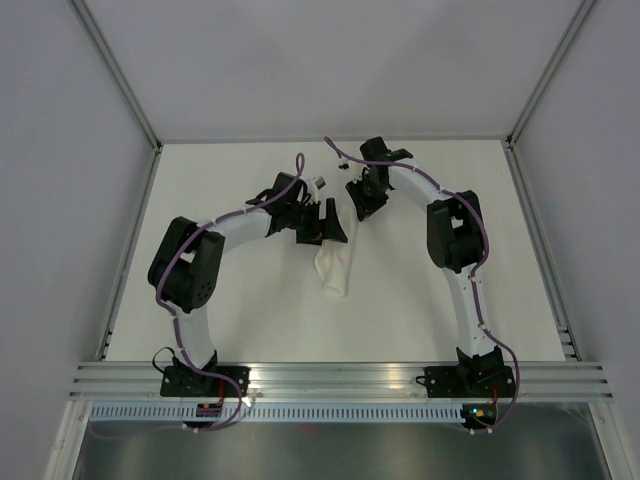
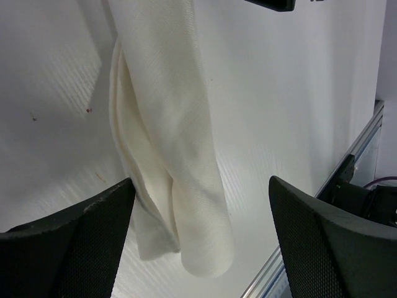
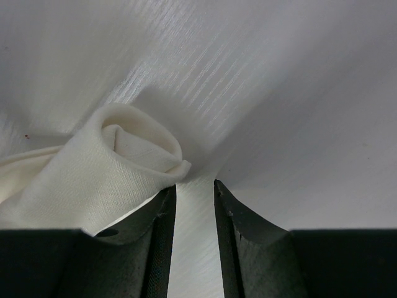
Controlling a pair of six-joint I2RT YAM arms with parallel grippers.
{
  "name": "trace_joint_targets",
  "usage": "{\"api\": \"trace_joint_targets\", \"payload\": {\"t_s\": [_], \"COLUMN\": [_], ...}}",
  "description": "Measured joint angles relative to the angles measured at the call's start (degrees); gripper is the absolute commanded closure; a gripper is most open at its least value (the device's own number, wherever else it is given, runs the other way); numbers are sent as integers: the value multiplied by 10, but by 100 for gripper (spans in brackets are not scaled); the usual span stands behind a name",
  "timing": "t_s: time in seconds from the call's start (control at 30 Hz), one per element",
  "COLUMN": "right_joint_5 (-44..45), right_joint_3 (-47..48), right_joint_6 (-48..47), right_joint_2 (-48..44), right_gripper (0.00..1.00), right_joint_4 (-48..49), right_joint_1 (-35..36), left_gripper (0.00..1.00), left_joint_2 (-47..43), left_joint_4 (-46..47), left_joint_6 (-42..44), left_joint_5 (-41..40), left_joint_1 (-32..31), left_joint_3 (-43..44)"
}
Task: Fold the napkin, place the utensils inside, and roll it up
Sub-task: Adjust the napkin at the center of the board.
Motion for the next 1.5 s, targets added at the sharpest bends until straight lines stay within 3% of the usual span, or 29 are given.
{"api": "trace_joint_targets", "payload": {"t_s": [0.57, 1.17, 1.3, 1.47, 1.5], "right_joint_5": [0, 4, -6, -60, -71], "right_joint_3": [-1, -9, -29, -66, -82], "right_joint_6": [2, 1, 4, 21, 27], "right_joint_2": [-1, -6, -18, -41, -52], "right_gripper": [63, 64, 71, 64, 59], "right_joint_4": [1, 7, 4, -9, -5], "right_joint_1": [0, 0, -3, -23, -30], "left_gripper": [24, 26, 26, 26, 26], "left_joint_2": [0, 2, 16, 25, 26], "left_joint_4": [30, 49, 54, 57, 57], "left_joint_6": [-23, -54, -58, -66, -67], "left_joint_5": [14, 8, 9, 9, 9], "left_joint_1": [-35, -61, -61, -61, -61], "left_joint_3": [-2, -1, 15, 19, 19]}}
